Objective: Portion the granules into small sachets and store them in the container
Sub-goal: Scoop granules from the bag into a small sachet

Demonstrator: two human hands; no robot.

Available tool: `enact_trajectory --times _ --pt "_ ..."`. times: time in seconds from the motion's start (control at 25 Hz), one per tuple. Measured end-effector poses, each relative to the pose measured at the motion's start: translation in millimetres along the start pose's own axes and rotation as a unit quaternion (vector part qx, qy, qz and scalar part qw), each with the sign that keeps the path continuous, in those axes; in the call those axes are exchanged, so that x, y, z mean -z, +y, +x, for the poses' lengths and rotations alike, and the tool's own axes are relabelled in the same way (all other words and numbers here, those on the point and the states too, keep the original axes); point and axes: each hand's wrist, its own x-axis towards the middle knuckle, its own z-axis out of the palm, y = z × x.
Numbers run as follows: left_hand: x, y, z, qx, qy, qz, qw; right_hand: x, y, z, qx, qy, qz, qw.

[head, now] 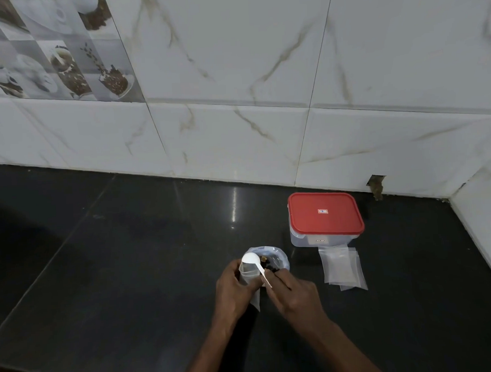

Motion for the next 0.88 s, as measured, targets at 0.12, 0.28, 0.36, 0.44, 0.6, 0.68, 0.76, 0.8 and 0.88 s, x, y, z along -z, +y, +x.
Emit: enact_trajectory --times 0.12,0.28,0.36,0.44,0.6,0.68,0.76,0.8,0.88 --pt "4 -2 -1 0.001 0.001 0.003 1.0 -3 6 8 -0.218 -0.04 0.073 0.972" --pt "13 -21 -2 0.023 -0.012 -0.01 1.0 -15 14 14 -0.305 -0.195 -0.002 0.932" --pt "13 -24 -2 0.029 -0.031 -0.015 0.999 -22 11 17 -0.281 -0.256 -0.027 0.925" --pt "10 -24 0 0.035 -0.037 -0.032 0.998 -26 7 20 -0.277 -0.28 -0.037 0.918" --pt "6 -25 3 0.049 -0.041 -0.07 0.996 -30 14 23 -0.349 -0.262 0.005 0.9" --pt "5 -24 2 0.045 -0.044 -0.08 0.995 -32 20 24 -0.384 -0.247 0.06 0.887" --pt "4 -23 3 0.044 -0.042 -0.088 0.994 -30 25 30 -0.417 -0.229 0.106 0.873" --pt "4 -24 3 0.044 -0.039 -0.091 0.994 -30 29 33 -0.437 -0.214 0.133 0.863" --pt "5 -24 4 0.044 -0.04 -0.096 0.994 -29 35 35 -0.484 -0.183 0.169 0.839"
